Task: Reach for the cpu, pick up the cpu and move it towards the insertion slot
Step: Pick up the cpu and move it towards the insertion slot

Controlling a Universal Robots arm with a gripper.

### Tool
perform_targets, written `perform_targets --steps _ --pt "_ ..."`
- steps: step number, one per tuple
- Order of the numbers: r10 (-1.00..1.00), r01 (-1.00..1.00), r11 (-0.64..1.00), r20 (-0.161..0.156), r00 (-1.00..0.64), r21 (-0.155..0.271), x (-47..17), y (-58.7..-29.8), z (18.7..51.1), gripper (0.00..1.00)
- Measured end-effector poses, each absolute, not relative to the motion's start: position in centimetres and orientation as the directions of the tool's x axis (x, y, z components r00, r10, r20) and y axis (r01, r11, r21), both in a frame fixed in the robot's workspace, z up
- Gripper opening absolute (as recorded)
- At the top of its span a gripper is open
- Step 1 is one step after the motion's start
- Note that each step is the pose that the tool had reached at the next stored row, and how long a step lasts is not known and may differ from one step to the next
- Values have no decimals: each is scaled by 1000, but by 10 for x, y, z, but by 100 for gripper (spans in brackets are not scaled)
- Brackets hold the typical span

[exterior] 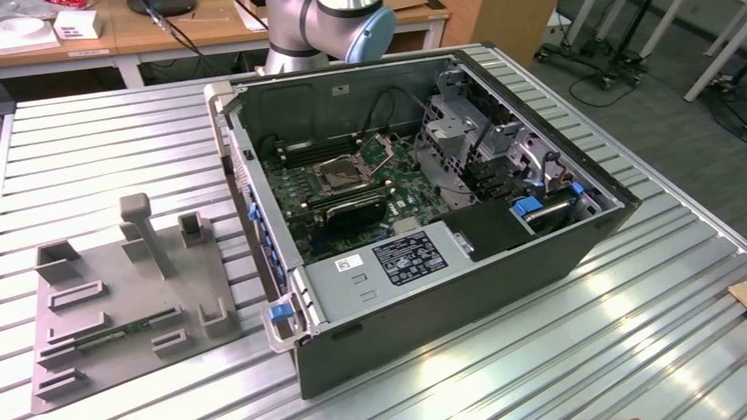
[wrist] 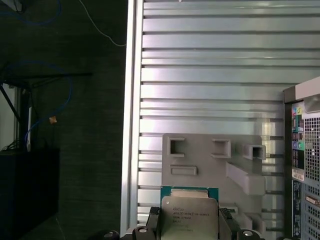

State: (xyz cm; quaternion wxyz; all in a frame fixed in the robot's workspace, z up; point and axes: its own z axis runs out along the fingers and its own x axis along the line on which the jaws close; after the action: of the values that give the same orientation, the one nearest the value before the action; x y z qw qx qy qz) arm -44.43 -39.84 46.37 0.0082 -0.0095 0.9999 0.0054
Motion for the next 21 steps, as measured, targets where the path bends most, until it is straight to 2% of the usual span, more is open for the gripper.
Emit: perform_targets --steps 4,21 --pt "-19 -19 1000 14 -1000 11 -444 -398 463 54" --pt "-18 -18 1000 18 -1000 12 -444 -401 449 54"
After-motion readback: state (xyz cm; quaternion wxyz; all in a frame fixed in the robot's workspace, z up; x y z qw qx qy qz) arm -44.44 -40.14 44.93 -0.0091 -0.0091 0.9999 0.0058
